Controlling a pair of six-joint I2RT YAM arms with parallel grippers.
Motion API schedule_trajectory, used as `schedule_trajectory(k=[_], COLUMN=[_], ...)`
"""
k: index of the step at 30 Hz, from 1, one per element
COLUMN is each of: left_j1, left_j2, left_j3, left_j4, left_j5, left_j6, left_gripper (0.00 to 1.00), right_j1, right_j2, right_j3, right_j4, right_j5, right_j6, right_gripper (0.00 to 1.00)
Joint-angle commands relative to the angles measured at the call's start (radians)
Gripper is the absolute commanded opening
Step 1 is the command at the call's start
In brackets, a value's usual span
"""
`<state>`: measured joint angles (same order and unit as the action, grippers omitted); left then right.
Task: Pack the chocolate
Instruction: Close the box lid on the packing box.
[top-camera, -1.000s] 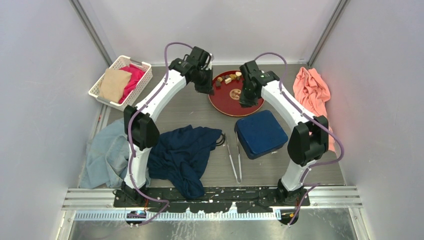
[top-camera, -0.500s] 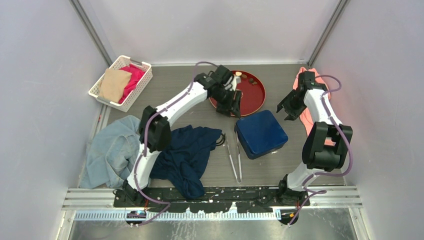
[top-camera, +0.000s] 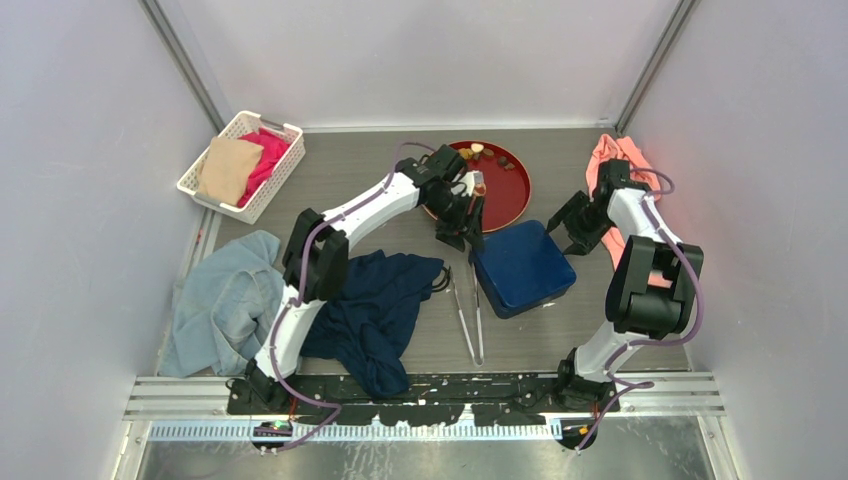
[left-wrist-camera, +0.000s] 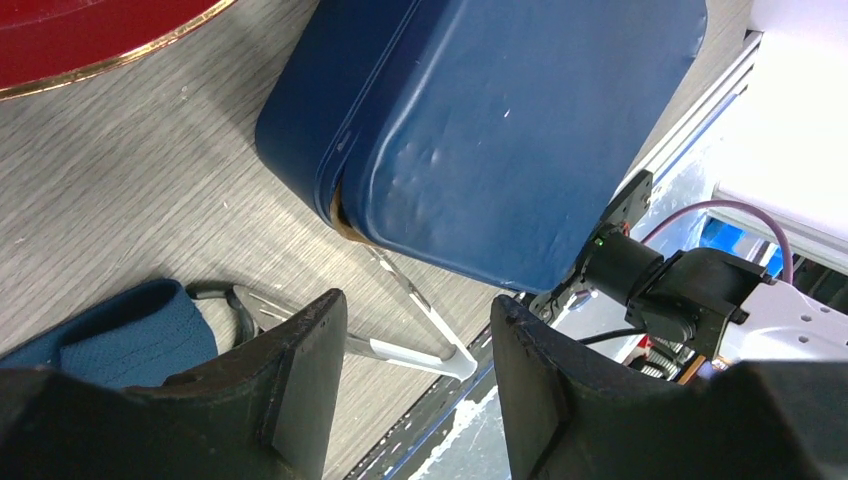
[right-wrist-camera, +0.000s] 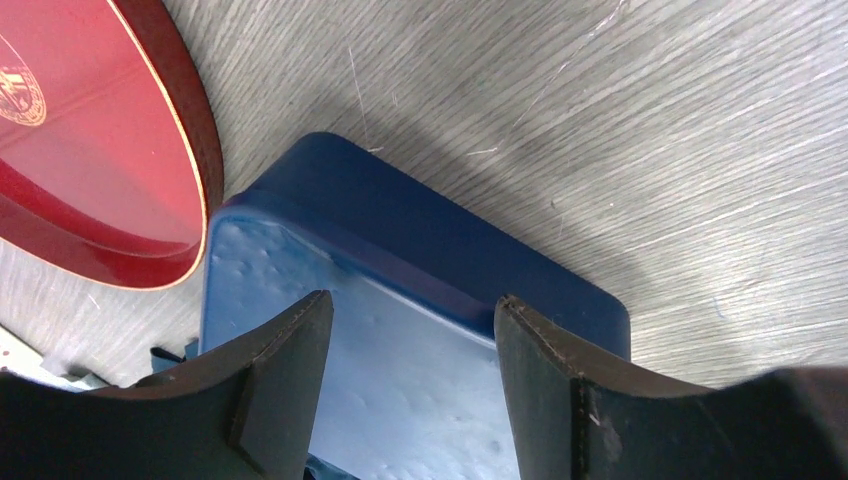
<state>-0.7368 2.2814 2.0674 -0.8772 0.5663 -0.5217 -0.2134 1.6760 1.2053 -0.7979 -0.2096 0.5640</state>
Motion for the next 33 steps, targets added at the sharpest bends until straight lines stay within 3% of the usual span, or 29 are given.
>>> schedule_trajectory(k=[1,19,33], left_j1=[0.002,0.004,0.019], left_j2=[0.014,0.051,0.052], left_j3=[0.017,0.02,-0.018], left_j4=[0.037,0.033,0.051], left_j5=[0.045,0.057,0.025], left_j6=[-0.01,-0.019,-0.042], left_gripper=[0.56,0.51,0.28], right_j1=[-0.001,0.0,0.0], right_j2=[-0.012,-0.067,-0.078], right_j3=[-0.013,-0.054,-0.056], right_j4=[0.033,-0.01,-0.018], right_j5=[-0.05,-0.111,-0.095], right_j6=[-0.032,-0.044,-0.053], right_gripper=[0.66,0.66,0.65])
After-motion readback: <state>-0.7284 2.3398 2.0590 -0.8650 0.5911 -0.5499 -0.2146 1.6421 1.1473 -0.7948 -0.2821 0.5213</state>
